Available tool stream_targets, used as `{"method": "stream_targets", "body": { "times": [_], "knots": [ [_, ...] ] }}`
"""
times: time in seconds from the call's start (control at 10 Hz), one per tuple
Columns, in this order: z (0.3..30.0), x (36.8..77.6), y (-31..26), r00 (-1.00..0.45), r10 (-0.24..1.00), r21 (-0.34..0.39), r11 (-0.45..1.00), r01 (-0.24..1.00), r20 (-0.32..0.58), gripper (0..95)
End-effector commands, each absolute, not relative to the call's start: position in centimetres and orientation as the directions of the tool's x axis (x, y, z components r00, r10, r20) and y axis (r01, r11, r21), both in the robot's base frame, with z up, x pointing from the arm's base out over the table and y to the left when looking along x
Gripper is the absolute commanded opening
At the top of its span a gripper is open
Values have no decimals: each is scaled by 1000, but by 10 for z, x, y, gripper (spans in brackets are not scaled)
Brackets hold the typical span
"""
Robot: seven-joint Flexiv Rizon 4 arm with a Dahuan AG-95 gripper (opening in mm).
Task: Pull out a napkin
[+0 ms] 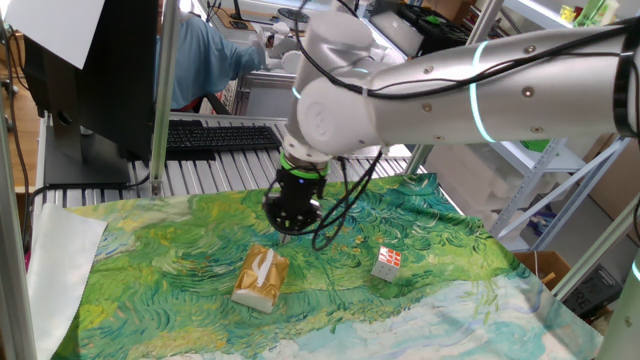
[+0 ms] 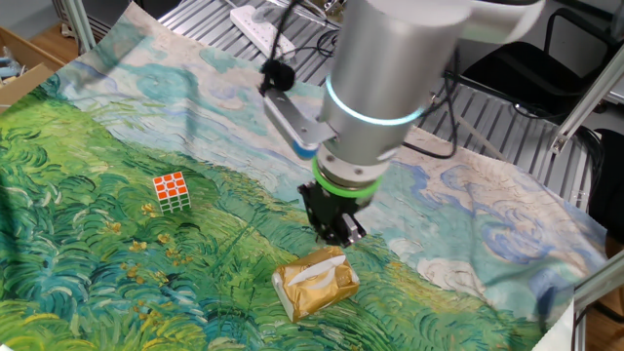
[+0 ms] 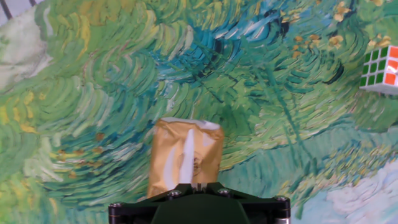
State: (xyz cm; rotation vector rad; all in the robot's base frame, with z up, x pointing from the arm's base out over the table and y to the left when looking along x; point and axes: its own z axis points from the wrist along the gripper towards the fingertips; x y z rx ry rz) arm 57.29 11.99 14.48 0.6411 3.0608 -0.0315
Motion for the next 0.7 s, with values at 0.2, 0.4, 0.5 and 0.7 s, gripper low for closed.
{"method": "stream_targets", "body": {
  "times": [0.2, 0.4, 0.5, 0.7],
  "knots": [
    [133, 575, 124, -901, 433, 38, 901, 432, -32, 0],
    [128, 576, 125, -897, 442, 52, 896, 440, -28, 0],
    [126, 576, 126, -894, 448, 67, 893, 446, -22, 0],
    [123, 578, 128, -887, 462, 89, 884, 459, -15, 0]
  ]
}}
